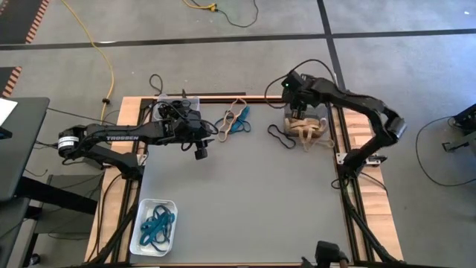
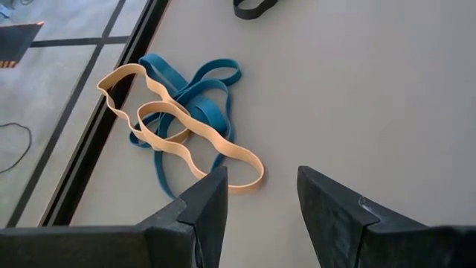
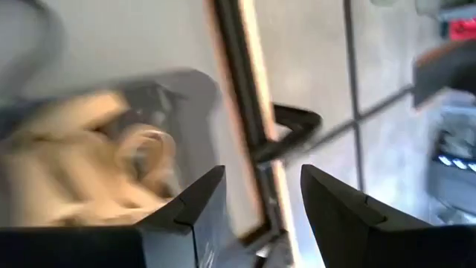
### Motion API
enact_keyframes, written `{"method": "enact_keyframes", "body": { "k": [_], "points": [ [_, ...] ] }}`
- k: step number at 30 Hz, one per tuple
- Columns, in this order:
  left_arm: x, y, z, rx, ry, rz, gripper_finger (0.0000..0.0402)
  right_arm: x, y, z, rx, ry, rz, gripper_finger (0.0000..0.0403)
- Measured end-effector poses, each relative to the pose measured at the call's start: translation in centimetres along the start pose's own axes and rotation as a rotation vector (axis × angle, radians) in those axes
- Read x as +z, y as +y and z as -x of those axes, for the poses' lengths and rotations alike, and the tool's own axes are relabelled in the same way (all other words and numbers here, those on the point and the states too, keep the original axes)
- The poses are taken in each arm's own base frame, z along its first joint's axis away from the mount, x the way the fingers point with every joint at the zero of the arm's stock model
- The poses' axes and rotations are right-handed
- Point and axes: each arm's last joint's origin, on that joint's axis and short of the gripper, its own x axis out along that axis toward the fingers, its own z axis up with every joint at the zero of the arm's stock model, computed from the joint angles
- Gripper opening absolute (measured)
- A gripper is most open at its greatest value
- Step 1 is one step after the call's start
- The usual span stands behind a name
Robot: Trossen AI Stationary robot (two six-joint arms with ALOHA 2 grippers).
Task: Sort rubber bands into baskets
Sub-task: Put the black rubber band into the transparent bin
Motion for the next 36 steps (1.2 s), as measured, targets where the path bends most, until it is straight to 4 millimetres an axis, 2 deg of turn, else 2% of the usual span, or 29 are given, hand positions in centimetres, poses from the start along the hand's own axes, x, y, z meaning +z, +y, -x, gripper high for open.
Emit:
{"method": "enact_keyframes", "body": {
  "k": [4,8,12,15,20,24,29,33,36],
  "points": [
    [0.0,0.0,0.0,0.001,-0.004,0.004,0.0153,-0.5,1.4,3.1,0.101,-0.079,-0.025,0.0196],
    [0.0,0.0,0.0,0.001,-0.004,0.013,0.0153,-1.5,3.7,6.0,0.232,-0.082,-0.083,0.0194],
    [0.2,0.0,0.0,-0.002,-0.019,0.016,0.0153,-3.1,7.5,8.0,0.296,-0.058,-0.08,0.0194],
    [0.5,-0.1,-0.4,-0.03,-0.06,0.018,0.0153,-4.6,10.8,8.5,0.324,-0.054,-0.016,0.0194],
    [0.8,-0.7,-2.3,-0.085,-0.098,-0.013,0.0153,-7.3,15.7,7.6,0.331,-0.05,0.08,0.0194],
    [0.8,-1.8,-4.9,-0.103,-0.123,-0.056,0.0153,-8.1,18.2,6.5,0.344,-0.128,0.095,0.0194],
    [1.1,-3.0,-7.6,-0.125,-0.134,-0.076,0.0153,-6.9,19.0,5.8,0.334,-0.151,0.13,0.0194],
    [1.8,-4.0,-8.8,-0.146,-0.128,-0.079,0.0153,-4.8,19.3,4.7,0.325,-0.247,0.15,0.0194],
    [2.0,-4.6,-9.3,-0.162,-0.121,-0.077,0.0153,-3.9,19.1,3.0,0.296,-0.221,0.172,0.0194]
  ]
}}
